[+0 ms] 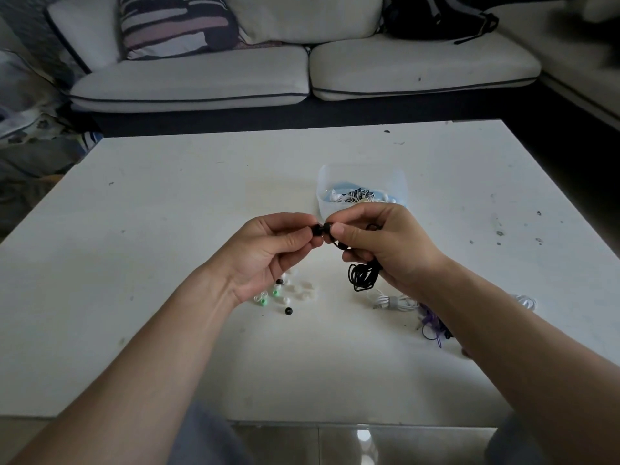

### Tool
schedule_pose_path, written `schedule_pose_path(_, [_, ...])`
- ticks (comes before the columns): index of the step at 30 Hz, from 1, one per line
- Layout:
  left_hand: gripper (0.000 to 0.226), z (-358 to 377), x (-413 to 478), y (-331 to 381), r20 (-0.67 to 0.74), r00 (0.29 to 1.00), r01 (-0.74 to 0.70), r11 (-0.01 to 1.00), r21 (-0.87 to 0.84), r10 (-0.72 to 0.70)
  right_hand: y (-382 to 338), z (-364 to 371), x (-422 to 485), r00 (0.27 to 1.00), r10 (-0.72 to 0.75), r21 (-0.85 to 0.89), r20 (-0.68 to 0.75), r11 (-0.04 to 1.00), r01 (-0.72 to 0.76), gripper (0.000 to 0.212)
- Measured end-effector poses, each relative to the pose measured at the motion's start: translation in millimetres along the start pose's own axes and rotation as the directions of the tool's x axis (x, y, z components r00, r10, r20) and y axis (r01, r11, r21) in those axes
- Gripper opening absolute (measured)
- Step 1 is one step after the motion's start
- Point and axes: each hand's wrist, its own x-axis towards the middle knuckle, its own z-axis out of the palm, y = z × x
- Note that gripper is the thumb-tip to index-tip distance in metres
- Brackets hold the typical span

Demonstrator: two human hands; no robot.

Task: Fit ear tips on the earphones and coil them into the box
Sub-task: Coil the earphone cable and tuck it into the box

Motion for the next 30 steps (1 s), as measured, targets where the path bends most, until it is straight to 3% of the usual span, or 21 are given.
schedule_pose_path(10, [0.020, 0.1, -1.0, -2.1, 0.055, 0.998, 0.003, 0.999, 0.043, -0.005, -2.2, -2.9, -0.5, 0.997, 0.013, -0.030, 0.076, 1.000, -0.010, 0.009])
schedule_pose_path(30, [0.023, 5.9, 2.0, -9.3, 0.018, 1.000, -0.003, 1.000, 0.027, 0.003, -1.5, -9.0, 0.7, 0.997, -0.016, -0.149, 0.069, 0.989, 0.026, 0.007])
